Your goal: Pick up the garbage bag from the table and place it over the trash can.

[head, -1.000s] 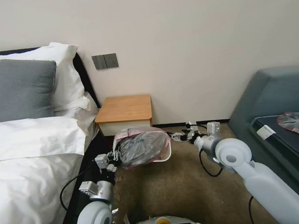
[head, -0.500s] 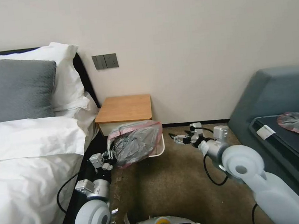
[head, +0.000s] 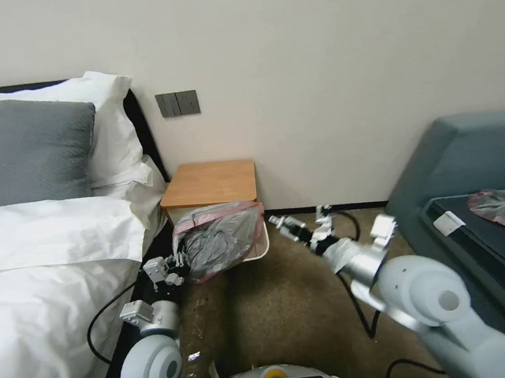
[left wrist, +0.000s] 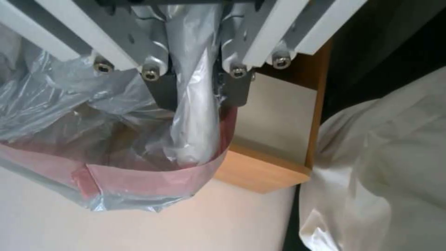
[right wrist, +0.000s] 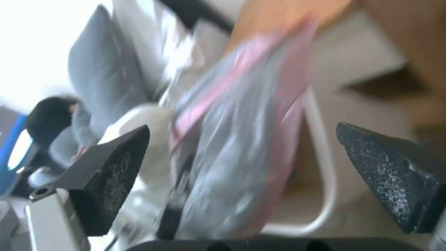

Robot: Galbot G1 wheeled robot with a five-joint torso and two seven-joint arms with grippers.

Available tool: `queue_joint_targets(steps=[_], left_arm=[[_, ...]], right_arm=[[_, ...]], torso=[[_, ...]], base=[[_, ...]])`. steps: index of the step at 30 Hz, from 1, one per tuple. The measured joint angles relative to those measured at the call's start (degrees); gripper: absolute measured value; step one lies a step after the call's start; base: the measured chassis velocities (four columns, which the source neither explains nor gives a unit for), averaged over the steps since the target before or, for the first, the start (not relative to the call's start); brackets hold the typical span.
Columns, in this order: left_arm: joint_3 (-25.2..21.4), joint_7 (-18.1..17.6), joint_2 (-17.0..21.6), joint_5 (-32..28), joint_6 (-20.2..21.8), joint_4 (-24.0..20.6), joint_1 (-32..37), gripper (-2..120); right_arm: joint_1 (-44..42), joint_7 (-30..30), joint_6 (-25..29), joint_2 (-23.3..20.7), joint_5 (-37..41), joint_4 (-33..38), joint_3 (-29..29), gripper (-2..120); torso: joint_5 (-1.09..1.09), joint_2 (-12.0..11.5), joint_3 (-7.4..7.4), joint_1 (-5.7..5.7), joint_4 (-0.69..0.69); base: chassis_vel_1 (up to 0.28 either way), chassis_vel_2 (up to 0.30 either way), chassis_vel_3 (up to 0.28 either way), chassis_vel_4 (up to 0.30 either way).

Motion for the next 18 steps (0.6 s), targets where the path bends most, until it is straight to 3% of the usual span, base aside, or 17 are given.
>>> queue_joint_targets(steps=[5,18], left_arm=[[1.16,2.13,-0.63,3.12,-0.84,-0.01,-0.15,8],[1.77,2.81,-1.5,4.91,-1.47,-0.72,0.0,8]], right_arm=[[1.39,0.11,-0.07,0.59,-0.43,-0.12,-4.5,100],[1.89,2.23,-0.29,-0.35,0.3,-0.26,-6.45,100]], torso=[[0.0,0.0,0.0,0.0,0.01],[0.0,0.0,0.0,0.0,0.0]], base=[[0.0,0.0,0.0,0.0],[0.0,0.0,0.0,0.0]])
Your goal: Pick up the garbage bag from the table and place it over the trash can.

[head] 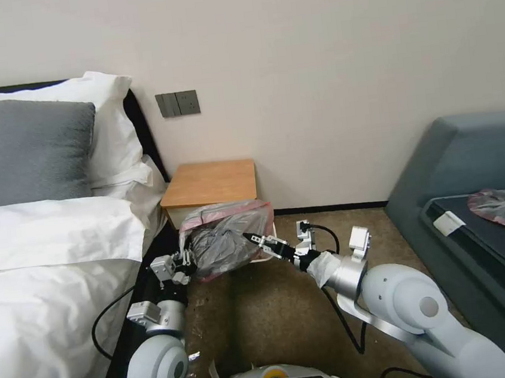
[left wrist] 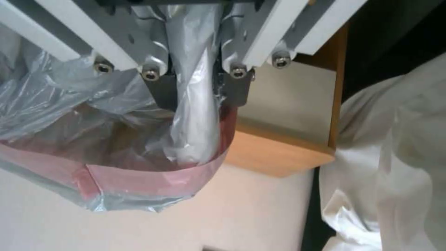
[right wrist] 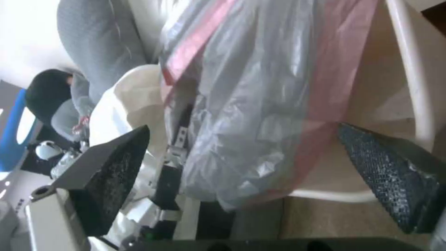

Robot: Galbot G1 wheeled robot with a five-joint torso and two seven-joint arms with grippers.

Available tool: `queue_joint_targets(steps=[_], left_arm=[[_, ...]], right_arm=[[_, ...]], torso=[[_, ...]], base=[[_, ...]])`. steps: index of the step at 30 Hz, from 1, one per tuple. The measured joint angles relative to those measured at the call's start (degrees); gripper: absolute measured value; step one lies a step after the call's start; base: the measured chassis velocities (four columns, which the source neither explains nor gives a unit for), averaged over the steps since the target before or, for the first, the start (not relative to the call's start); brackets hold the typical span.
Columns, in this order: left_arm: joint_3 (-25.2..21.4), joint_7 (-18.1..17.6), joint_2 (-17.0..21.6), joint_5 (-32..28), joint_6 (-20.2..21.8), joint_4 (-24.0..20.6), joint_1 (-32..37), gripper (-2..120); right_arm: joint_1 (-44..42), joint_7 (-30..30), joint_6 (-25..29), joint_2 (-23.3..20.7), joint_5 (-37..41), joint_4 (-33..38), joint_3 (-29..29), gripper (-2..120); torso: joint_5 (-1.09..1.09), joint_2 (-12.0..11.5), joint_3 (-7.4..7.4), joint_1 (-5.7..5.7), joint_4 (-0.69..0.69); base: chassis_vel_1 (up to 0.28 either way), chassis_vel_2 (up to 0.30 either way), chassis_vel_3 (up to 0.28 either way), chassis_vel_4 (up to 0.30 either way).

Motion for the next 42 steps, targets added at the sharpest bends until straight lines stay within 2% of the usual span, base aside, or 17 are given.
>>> queue_joint_targets(steps=[24,25,27,29,31,32,33,37,39,42], left_arm=[[0.13,0.87,0.24,0.2,-0.09,-2.93,1.07,8],[0.18,0.87,0.22,0.2,-0.1,-2.96,1.11,8],[0.21,0.87,0.19,0.2,-0.11,-2.99,1.12,8],[0.25,0.79,0.16,0.07,-0.11,-3.05,1.16,8],[0.24,0.74,0.16,-0.02,-0.11,-3.1,1.17,8],[0.18,0.67,0.16,-0.15,-0.11,-3.15,1.19,8],[0.18,0.67,0.16,-0.15,-0.11,-3.15,1.19,8],[0.07,0.49,0.12,-0.42,-0.11,-3.17,1.23,8],[0.07,0.48,0.09,-0.43,-0.11,-3.17,1.24,8],[0.09,0.41,0.02,-0.43,-0.11,-3.16,1.29,8]], right_arm=[[0.53,-0.3,0.79,0.6,-3.72,-0.08,-1.63,100],[0.41,-0.51,0.82,0.62,-4.02,-0.08,-1.62,96],[0.31,-0.66,0.82,0.62,-4.25,-0.08,-1.62,94],[0.13,-0.84,0.8,0.64,-4.93,-0.09,-1.62,81],[0.09,-0.9,0.77,0.65,-5.18,-0.09,-1.64,78],[0.05,-1.04,0.68,0.66,-5.54,-0.09,-1.67,70],[0.05,-1.04,0.68,0.66,-5.54,-0.09,-1.67,70],[-0.12,-1.82,0.6,0.75,-6.79,-0.09,-1.81,51],[-0.2,-1.99,0.59,0.75,-6.93,-0.09,-1.81,48],[-0.48,-2.57,0.51,0.73,-7.51,-0.09,-1.81,35]], torso=[[0.0,-0.01,0.0,0.0,0.0],[0.0,-0.01,0.0,0.0,0.0],[0.0,-0.01,0.0,0.01,0.0],[0.0,0.0,0.0,0.0,0.0],[0.0,-0.01,0.0,0.0,0.0],[0.0,0.0,0.0,0.0,0.0],[0.0,0.0,0.0,0.0,0.0],[0.0,-0.01,0.0,0.0,0.0],[0.0,-0.01,0.0,0.0,0.0],[0.0,0.0,0.0,0.0,0.0]], base=[[0.0,0.0,0.0,0.0],[0.0,0.0,0.0,0.0],[0.0,0.0,0.0,0.0],[0.0,0.0,0.0,0.0],[0.0,0.0,0.0,0.0],[0.0,0.0,0.0,0.0],[0.0,0.0,0.0,0.0],[0.0,0.0,0.0,0.0],[0.0,0.0,0.0,0.0],[0.0,0.0,0.0,0.0]])
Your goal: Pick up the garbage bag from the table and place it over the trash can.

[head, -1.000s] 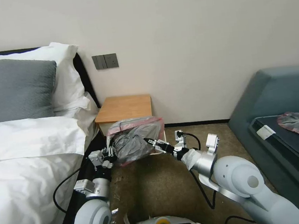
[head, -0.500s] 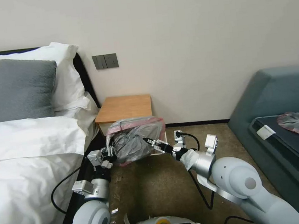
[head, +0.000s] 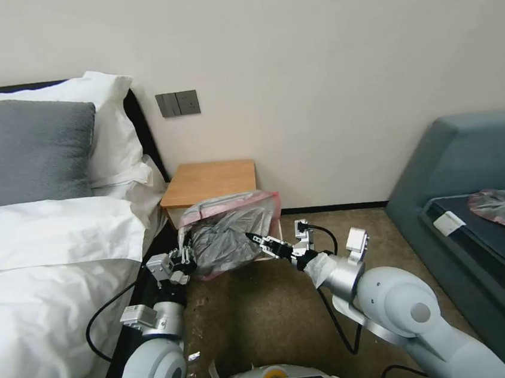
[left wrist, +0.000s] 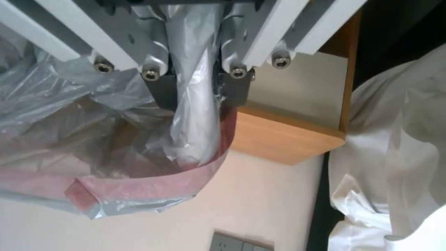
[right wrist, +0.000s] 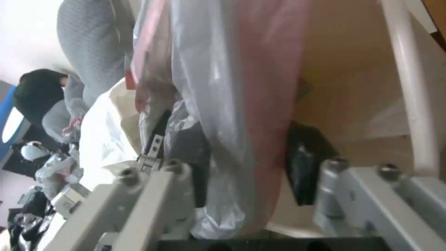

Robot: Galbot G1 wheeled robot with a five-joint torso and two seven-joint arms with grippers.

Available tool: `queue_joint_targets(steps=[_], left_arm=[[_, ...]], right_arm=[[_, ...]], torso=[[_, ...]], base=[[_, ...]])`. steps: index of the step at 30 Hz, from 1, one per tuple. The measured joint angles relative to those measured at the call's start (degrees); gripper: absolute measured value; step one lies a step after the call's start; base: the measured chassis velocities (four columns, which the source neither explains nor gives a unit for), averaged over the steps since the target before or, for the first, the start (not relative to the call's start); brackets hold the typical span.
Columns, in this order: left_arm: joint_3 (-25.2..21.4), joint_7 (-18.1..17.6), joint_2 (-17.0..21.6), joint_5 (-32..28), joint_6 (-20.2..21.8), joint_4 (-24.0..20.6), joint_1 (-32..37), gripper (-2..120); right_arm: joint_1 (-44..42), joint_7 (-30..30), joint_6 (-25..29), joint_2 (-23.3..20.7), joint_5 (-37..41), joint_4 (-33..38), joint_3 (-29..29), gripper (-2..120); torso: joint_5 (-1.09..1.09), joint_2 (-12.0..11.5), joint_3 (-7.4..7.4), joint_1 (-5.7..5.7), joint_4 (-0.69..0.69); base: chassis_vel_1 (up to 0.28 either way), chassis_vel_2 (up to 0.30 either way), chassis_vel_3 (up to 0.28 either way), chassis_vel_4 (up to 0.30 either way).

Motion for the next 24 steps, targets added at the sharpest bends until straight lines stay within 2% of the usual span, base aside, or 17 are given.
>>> queue_joint_targets(steps=[5,6,7,9,24], left_arm=[[0.01,-0.09,-0.02,0.0,0.0,0.07,0.01,8],[0.01,-0.12,-0.02,0.0,0.01,0.11,0.01,8],[0.01,-0.12,-0.02,0.0,0.01,0.11,0.01,8],[-0.05,-0.27,-0.03,0.0,0.02,0.33,0.05,8],[-0.12,-0.88,-0.08,-0.24,0.12,1.85,-0.35,8]], right_arm=[[-0.28,-0.27,-0.07,-0.02,-0.48,0.0,0.01,24],[-0.49,-0.4,-0.09,0.02,-0.81,0.0,0.01,15],[-0.49,-0.4,-0.09,0.02,-0.81,0.0,0.01,15],[-1.03,-0.45,-0.09,0.15,-1.06,0.0,0.01,2],[-9.62,-1.64,-1.0,0.99,-2.58,0.0,1.7,0]], torso=[[0.0,0.0,0.0,0.0,0.0],[0.0,0.0,0.0,0.0,0.0],[0.0,0.0,0.0,0.0,0.0],[0.0,0.0,0.0,0.0,0.0],[0.0,0.0,0.0,0.0,-0.01]], base=[[0.0,0.0,0.0,0.0],[0.0,0.0,0.0,0.0],[0.0,0.0,0.0,0.0],[0.0,0.0,0.0,0.0],[0.0,0.0,0.0,0.0]])
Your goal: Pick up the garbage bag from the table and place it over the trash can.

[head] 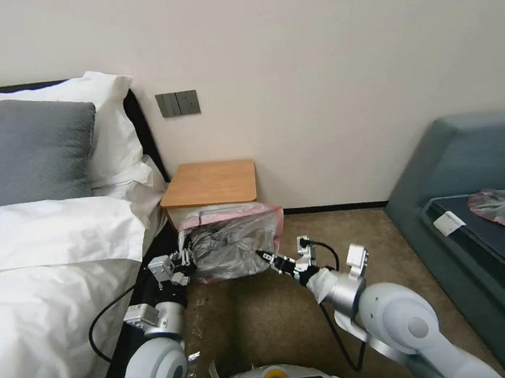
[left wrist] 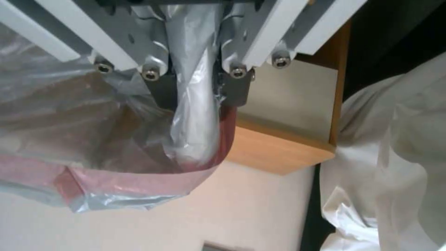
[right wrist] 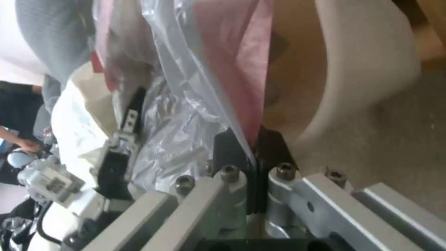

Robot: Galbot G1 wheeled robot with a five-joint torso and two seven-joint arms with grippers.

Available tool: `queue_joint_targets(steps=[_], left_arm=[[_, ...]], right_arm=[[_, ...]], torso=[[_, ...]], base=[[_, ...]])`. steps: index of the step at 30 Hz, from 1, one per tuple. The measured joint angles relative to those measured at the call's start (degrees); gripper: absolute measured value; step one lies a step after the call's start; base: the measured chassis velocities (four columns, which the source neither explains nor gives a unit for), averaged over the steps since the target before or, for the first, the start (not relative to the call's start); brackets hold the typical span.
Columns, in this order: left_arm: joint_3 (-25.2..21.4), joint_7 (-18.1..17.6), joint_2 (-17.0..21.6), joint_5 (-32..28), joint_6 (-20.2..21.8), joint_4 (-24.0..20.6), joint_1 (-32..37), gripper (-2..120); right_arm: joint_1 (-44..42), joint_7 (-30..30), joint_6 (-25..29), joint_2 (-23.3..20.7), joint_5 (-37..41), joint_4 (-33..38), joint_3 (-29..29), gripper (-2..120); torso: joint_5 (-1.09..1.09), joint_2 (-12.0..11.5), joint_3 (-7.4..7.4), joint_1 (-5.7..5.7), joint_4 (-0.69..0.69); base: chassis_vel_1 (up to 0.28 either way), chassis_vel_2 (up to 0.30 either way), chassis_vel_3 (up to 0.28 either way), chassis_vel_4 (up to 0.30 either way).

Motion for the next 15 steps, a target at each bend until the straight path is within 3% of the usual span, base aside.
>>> queue_joint_targets(steps=[15], left_arm=[[-1.94,-1.48,0.18,-3.49,0.53,-0.68,0.06,8]], right_arm=[[-4.28,-1.27,-1.94,0.8,-4.47,0.0,0.54,0]], torso=[[0.0,0.0,0.0,0.0,0.02]], base=[[0.0,0.0,0.0,0.0]])
